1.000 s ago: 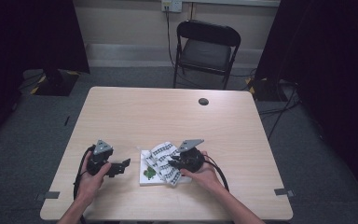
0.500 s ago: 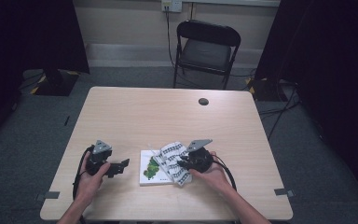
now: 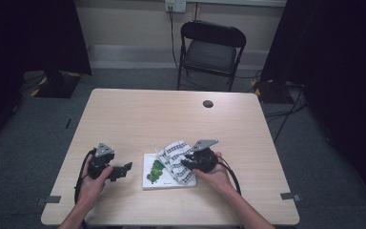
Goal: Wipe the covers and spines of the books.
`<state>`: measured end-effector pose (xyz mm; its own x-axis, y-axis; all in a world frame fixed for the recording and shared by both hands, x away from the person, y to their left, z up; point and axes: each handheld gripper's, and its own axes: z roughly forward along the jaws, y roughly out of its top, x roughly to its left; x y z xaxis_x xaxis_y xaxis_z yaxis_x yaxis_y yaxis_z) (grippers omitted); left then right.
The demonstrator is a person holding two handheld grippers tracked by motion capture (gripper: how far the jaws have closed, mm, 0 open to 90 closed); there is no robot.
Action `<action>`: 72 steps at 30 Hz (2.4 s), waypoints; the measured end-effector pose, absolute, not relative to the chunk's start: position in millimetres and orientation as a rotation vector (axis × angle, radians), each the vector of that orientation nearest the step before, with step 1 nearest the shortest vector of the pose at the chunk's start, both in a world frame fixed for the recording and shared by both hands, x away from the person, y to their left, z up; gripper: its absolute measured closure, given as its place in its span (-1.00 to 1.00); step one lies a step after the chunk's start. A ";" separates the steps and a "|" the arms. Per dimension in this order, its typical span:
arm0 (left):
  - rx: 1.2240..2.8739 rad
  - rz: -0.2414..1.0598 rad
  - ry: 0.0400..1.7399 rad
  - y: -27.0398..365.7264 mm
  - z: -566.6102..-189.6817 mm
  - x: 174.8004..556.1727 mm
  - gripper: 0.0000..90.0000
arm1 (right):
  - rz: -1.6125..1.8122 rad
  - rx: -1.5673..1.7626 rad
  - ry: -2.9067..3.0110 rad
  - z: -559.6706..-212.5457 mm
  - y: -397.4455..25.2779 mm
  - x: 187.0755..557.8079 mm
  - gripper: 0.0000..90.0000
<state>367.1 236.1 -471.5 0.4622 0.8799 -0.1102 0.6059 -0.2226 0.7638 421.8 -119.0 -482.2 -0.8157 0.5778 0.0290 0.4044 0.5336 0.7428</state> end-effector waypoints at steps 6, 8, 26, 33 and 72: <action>1.947 0.455 1.230 236.5 -470.4 366.7 -0.63 | 1.163 0.863 2.518 -484.3 -115.9 432.4 0.39; 1.947 0.455 1.222 235.4 -469.0 365.5 -0.63 | 1.168 0.871 2.511 -484.8 -113.2 434.7 0.37; 1.942 0.452 1.221 237.7 -468.3 366.7 -0.63 | 1.239 0.666 2.655 -483.0 -85.2 413.1 0.72; 1.944 0.449 1.218 238.1 -468.1 367.0 -0.63 | 1.254 0.661 2.660 -483.3 -78.6 412.2 0.68; 1.988 0.478 1.129 220.7 -442.6 351.8 -0.62 | 1.286 0.708 2.653 -484.8 -77.9 418.6 0.78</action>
<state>351.8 220.7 -442.6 0.5338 0.8439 -0.0542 0.5485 -0.2967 0.7817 418.6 -77.9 -484.8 -0.8852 0.4541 0.1015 0.3609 0.5326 0.7655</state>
